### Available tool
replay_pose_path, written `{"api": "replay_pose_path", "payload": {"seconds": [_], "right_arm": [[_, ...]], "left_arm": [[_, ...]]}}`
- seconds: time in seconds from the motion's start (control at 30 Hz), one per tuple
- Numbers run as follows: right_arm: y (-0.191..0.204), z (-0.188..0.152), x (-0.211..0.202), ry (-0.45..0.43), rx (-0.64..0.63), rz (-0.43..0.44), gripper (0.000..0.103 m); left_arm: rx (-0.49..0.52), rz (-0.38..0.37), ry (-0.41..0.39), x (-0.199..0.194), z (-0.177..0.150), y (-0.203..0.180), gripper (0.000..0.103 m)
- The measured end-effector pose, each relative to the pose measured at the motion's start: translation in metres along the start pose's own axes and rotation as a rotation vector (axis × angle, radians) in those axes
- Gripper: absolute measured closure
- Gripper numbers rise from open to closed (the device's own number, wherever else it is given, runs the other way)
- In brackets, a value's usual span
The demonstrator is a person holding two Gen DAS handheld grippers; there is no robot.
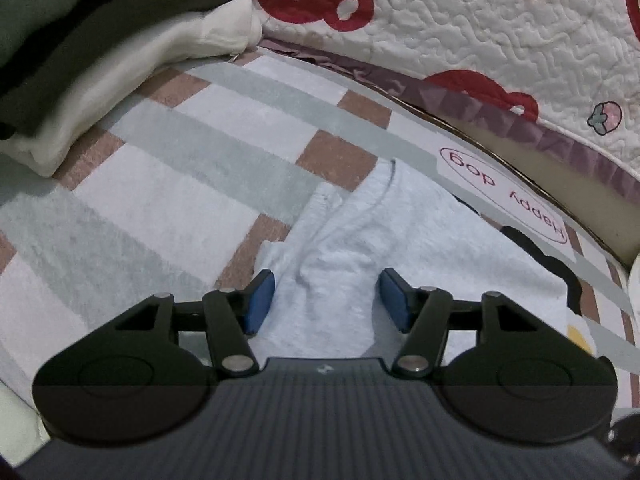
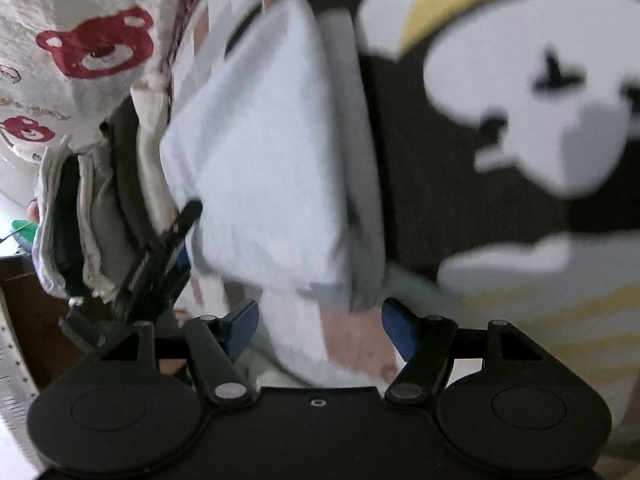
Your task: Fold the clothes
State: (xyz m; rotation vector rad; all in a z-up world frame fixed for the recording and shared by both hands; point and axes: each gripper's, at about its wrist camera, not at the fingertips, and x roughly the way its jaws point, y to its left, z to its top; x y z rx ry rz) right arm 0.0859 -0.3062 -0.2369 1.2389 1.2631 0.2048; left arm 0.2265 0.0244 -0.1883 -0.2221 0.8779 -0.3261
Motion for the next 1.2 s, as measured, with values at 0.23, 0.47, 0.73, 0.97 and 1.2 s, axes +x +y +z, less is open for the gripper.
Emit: {"api": "replay_pose_path", "payload": {"seconds": [0.23,0.47,0.73,0.97,1.2], "right_arm": [[-0.007,-0.023,-0.007,-0.352,-0.009,0.086,0.03],[0.01,-0.016,-0.009,-0.424,-0.21,0.038,0.083],[0.077,-0.012,-0.027,-0.363,-0.612,-0.1,0.083],[0.036,0.031,-0.034,-0.315,-0.343,-0.105,0.074],[0.032,0.043,-0.024,-0.424,-0.386,-0.176,0.045]], "left_arm": [[-0.006,0.016,0.004,0.001,0.0,0.0,0.041],[-0.011,0.034,-0.007,0.0,-0.001,0.004,0.038],[0.065,0.165,-0.065,-0.014,0.001,0.005,0.037],[-0.4,-0.024,0.059,-0.012,-0.004,0.062,0.036],[-0.667,-0.161,0.118,-0.042,-0.032,0.076,0.031]]}}
